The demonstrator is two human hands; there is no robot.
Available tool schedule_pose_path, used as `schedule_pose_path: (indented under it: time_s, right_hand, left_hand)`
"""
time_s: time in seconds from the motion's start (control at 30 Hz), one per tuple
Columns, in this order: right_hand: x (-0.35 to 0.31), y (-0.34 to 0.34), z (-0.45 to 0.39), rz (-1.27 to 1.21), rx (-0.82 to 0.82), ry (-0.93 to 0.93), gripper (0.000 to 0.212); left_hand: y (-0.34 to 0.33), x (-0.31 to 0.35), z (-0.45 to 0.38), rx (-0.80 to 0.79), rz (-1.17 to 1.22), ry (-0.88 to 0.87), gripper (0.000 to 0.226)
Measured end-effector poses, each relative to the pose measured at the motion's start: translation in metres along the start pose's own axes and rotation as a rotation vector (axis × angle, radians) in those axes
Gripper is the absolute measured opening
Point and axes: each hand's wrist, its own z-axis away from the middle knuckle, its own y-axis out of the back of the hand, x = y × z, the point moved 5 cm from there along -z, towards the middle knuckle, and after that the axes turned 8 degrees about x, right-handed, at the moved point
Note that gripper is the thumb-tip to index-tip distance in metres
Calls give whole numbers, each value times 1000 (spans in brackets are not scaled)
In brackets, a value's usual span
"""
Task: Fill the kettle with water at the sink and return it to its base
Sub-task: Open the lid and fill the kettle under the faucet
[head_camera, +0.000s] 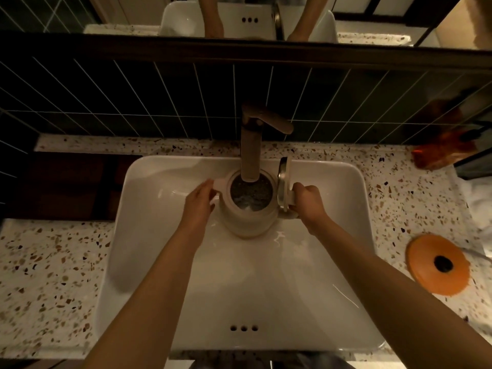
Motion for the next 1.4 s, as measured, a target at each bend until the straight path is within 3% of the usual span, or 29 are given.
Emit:
schedule_pose_path:
  time_s: [0.1,0.3,0.43,0.6,0.73,0.83,1.0,1.13,1.3,1.4]
  right_hand:
    - [0,0,0,12,3,4,24]
    - [7,-2,3,15,3,36,22]
    - [12,-2,7,-12,9,68,26]
    - [23,5,22,-126,-41,56,32]
    - [34,18,39,-188,-106,47,54]
    - [40,37,54,-191,-135,85,42]
    - [42,79,84,-223,-163,175,43]
    - [42,123,107,-347,-202,195,43]
    - [53,179,131,-459,-243,228,92]
    - [64,208,143,-496,-269,222,67]
  left_hand:
    - [-7,-19,10,-30,214,97,53]
    - [-14,-23,21,-82,215,-26,18]
    - [-14,-21,27,-70,298,5,8]
    - [-15,-22,41,-109,360,47,11]
    - [-15,-26,62,-109,347,68,12]
    - [-14,-27,82,-108,299,46,7]
    - [-24,-15,131,-136,288,-16,25]
    - [-39,-4,174,-154,288,-39,17]
    - [-63,-1,220,-200,288,-65,17]
    - [-78,-6,242,-218,285,-53,22]
